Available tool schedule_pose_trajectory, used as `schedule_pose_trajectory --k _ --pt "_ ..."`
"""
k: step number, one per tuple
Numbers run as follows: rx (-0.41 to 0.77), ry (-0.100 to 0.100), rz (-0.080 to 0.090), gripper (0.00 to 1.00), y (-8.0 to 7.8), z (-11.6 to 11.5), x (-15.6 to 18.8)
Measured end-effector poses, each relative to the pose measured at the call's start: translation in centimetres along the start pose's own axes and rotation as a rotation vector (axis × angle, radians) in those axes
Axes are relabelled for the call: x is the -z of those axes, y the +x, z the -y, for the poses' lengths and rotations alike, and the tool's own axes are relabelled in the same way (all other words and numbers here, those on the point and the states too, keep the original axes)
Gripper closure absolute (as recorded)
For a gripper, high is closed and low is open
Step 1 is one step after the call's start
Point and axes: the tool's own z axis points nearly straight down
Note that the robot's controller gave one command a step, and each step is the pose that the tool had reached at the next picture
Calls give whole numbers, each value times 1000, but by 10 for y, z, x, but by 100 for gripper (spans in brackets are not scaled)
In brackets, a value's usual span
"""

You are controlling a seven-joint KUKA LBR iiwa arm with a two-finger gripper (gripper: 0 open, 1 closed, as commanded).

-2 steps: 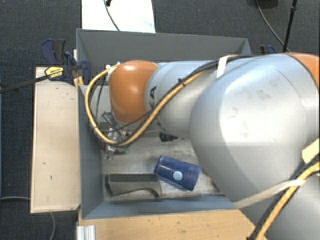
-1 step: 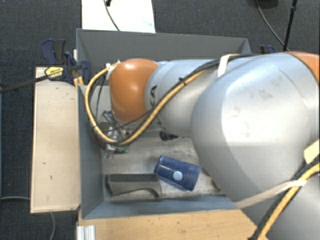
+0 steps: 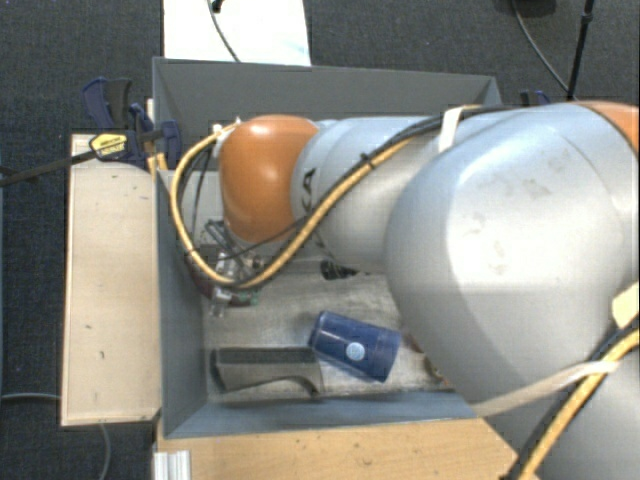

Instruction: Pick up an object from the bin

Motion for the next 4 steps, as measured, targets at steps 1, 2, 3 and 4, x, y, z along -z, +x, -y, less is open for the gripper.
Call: schedule_pose_trajectory --k 1,2,3,4 --pt "-1 1 -2 100 0 0 9" --pt "-1 0 0 100 -1 0 19" --pt "-1 -1 1 100 -1 0 24" --pt "-2 2 -3 100 0 0 32"
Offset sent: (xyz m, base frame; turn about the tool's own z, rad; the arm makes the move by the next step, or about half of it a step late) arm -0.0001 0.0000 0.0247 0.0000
